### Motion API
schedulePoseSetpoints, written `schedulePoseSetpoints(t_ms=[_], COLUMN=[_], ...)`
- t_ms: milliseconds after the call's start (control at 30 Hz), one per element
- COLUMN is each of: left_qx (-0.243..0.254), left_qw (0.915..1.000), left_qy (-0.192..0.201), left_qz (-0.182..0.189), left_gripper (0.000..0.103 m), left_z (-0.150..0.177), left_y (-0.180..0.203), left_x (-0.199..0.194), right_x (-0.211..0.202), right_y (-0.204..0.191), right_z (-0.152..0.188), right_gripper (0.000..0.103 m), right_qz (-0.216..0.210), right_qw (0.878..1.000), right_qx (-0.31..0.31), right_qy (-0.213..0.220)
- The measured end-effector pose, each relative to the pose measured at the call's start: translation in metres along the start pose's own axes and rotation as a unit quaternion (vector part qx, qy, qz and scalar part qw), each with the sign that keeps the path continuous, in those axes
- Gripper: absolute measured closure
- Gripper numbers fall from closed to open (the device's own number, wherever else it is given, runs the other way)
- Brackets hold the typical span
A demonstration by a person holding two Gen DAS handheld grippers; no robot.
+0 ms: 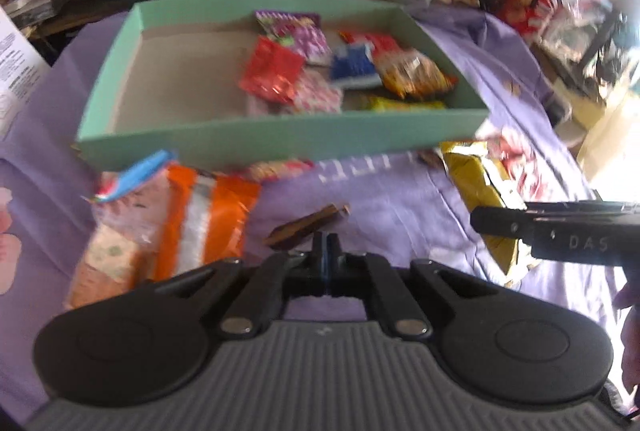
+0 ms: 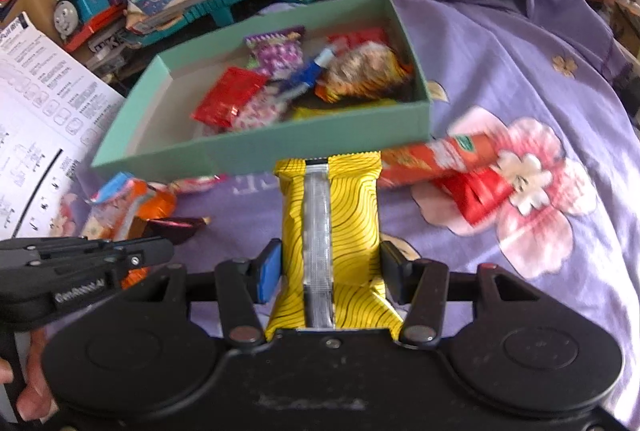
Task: Organize snacks
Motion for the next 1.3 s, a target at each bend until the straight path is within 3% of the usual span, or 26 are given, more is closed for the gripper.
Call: schedulePoseSetpoints(t_ms=[267, 367, 433, 500, 800, 867, 933, 1067, 1300], left_qx=[-0.013, 0.007, 0.011, 0.01, 0.042, 0.046, 0.043, 0.061, 0.085], left_qw=[0.9996, 0.9997, 0.9996, 0.9996, 0.9985, 0.9983, 0.9982, 0.9967, 0.9948], left_qy=[0.025, 0.009, -0.008, -0.016, -0.034, -0.03, -0.037, -0.038, -0.028], left_qz=[0.001, 0.02, 0.027, 0.02, -0.008, -0.022, -0.02, -0.037, -0.05], left_gripper=[0.103, 0.102, 0.096, 0.082, 0.065, 0.065, 0.074, 0.075, 0.054], left_z=[-0.019, -0.014, -0.005, 0.002, 0.0, -0.006, -0.011, -0.018, -0.034], left_y=[-0.016, -0.008, -0.002, 0.002, 0.016, 0.016, 0.016, 0.019, 0.022], left_x=[-0.018, -0.011, -0.001, 0.008, 0.046, 0.053, 0.062, 0.071, 0.069], right_x=[0.002, 0.007, 0.011, 0.013, 0.014, 0.015, 0.016, 0.018, 0.023], right_y=[-0.035, -0.035, -0.032, -0.026, 0.003, 0.008, 0.013, 0.02, 0.028], right_z=[-0.024, -0.024, -0.022, -0.018, -0.005, -0.004, -0.001, 0.004, 0.008], right_gripper=[0.052, 0.052, 0.052, 0.052, 0.052, 0.052, 0.052, 0.052, 0.052], right_qz=[-0.026, -0.026, -0.025, -0.021, -0.013, -0.013, -0.012, -0.012, -0.02], right_qw=[0.999, 0.999, 0.999, 1.0, 1.0, 1.0, 0.999, 0.999, 0.998], right_qx=[-0.032, -0.034, -0.027, -0.02, 0.015, 0.022, 0.027, 0.039, 0.054], right_qy=[0.01, 0.005, -0.002, -0.006, -0.013, -0.014, -0.016, -0.021, -0.027])
Point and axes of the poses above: each gripper's, at about its wrist camera, not at the fingertips, and x roughly the way its jaws point, y to its right, z to its underside, the point moved 8 cm from there along x, roughly the way its jaws point, and after that the axes turned 4 degrees about x, right-handed, at the moved point
